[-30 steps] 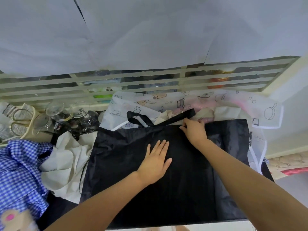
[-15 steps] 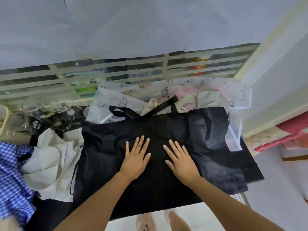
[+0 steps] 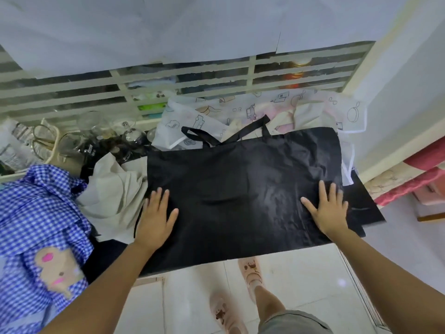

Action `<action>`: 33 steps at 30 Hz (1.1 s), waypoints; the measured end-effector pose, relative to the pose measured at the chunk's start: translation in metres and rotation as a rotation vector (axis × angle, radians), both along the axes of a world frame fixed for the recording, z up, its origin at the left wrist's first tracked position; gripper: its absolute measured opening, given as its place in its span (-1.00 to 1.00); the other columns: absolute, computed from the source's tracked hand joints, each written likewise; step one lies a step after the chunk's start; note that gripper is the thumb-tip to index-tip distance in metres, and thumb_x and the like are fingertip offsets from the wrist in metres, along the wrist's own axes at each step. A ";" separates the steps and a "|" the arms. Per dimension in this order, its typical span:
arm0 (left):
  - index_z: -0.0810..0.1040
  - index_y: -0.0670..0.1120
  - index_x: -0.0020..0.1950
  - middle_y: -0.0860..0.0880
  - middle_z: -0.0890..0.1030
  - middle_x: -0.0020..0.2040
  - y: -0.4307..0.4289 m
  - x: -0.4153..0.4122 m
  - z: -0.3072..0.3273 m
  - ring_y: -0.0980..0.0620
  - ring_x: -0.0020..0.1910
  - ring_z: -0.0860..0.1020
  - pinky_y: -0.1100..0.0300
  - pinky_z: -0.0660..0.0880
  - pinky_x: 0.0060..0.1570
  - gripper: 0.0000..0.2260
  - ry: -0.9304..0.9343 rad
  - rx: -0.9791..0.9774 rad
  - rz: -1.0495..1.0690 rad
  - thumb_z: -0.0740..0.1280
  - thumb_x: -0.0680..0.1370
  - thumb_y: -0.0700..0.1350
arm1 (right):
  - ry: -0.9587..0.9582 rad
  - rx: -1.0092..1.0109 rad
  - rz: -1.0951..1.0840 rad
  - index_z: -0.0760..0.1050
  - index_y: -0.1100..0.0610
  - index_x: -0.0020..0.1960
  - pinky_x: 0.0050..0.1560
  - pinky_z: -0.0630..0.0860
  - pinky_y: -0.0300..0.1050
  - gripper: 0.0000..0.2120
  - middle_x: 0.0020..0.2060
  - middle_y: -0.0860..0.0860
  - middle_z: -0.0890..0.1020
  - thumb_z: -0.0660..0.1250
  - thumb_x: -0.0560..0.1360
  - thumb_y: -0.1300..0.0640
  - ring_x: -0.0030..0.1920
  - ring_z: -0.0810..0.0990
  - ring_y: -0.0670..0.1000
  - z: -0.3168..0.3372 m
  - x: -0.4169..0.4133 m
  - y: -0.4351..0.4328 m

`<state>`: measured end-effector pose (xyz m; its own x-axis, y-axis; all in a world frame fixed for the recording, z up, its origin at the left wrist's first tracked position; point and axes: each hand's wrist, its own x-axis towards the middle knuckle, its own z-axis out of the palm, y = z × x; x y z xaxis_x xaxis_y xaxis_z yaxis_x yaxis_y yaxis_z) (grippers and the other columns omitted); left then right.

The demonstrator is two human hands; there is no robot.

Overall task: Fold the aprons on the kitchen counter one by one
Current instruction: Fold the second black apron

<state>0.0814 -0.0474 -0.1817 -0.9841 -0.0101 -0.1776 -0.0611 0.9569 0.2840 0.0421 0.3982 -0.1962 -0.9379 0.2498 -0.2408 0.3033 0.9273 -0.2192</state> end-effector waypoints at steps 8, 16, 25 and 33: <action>0.09 -0.03 0.57 -0.03 0.30 0.50 0.064 0.067 -0.017 -0.05 0.49 0.23 -0.09 0.04 0.48 -0.12 -0.018 -0.252 -0.627 0.40 0.37 0.22 | -0.065 0.009 0.928 -0.39 -0.18 0.49 0.49 -0.27 0.07 -0.03 0.50 -0.08 -0.31 0.30 0.43 -0.24 0.47 -0.40 0.03 0.011 0.063 -0.091; 0.39 0.00 0.43 0.04 0.41 0.43 0.046 0.083 -0.020 0.04 0.54 0.04 -0.14 -0.02 0.44 -0.46 -0.048 -0.334 -0.534 0.21 0.47 0.17 | -0.072 0.039 0.655 -0.06 0.02 0.56 0.49 0.04 -0.12 -0.42 0.55 -0.04 -0.02 0.12 0.62 0.11 0.55 -0.01 0.02 0.000 0.077 -0.058; -0.03 0.04 0.58 0.11 0.02 0.57 0.033 0.070 0.027 0.01 0.55 0.03 0.25 0.10 0.44 -0.30 -0.278 -0.211 -0.380 0.11 0.53 -0.41 | -0.053 0.095 0.631 0.41 -0.02 0.40 0.21 0.46 -0.10 -0.60 0.26 -0.02 0.57 0.14 0.58 0.15 0.20 0.55 0.05 0.045 0.073 -0.015; 0.59 -0.08 0.13 -0.01 0.60 0.09 0.024 0.033 0.124 0.04 0.02 0.53 0.27 0.40 0.03 -0.81 -0.701 -0.054 -0.366 0.22 0.60 -0.20 | -0.093 0.123 0.620 0.63 0.19 -0.11 -0.06 0.52 -0.05 -0.78 -0.18 0.10 0.67 0.19 0.47 0.24 -0.21 0.57 0.07 0.110 0.064 0.008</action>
<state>0.1145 -0.0231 -0.0579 -0.5853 0.2664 -0.7658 0.1124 0.9620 0.2488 0.1060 0.4061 -0.0860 -0.8938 -0.3012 -0.3322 -0.2847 0.9535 -0.0985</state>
